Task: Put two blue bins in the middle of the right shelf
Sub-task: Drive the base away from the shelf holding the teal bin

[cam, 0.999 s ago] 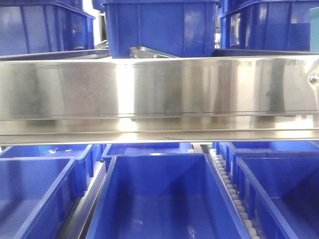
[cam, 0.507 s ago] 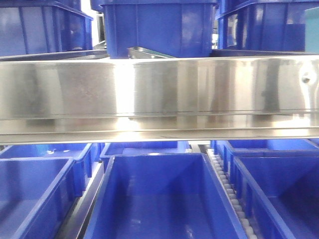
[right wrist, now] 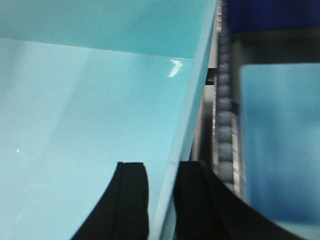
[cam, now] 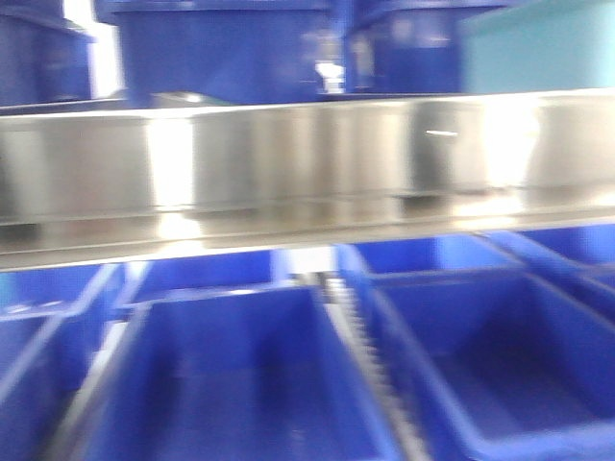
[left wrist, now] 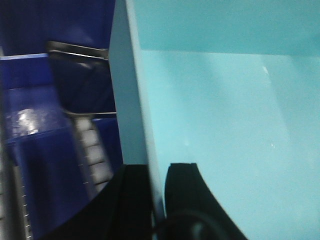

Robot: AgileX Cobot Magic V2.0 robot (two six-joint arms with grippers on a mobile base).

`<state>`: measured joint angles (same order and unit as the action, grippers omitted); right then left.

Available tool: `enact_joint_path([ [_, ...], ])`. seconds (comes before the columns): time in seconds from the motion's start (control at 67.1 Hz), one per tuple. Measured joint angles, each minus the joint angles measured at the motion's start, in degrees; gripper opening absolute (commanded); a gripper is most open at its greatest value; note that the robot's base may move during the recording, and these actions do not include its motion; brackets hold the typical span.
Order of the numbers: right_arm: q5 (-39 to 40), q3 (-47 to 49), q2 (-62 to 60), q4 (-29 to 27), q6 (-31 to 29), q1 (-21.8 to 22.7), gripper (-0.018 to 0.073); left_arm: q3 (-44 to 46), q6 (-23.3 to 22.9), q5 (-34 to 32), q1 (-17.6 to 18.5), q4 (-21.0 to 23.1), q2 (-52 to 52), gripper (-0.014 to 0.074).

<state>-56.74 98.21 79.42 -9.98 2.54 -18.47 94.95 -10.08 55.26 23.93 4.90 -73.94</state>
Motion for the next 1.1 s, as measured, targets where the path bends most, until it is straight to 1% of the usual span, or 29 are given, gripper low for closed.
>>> enact_joint_path([
  [1.103, 0.0, 0.0, 0.0, 0.0, 0.0, 0.0, -0.0151, 0.0, 0.0, -0.1, 0.0, 0.0, 0.0, -0.0111],
])
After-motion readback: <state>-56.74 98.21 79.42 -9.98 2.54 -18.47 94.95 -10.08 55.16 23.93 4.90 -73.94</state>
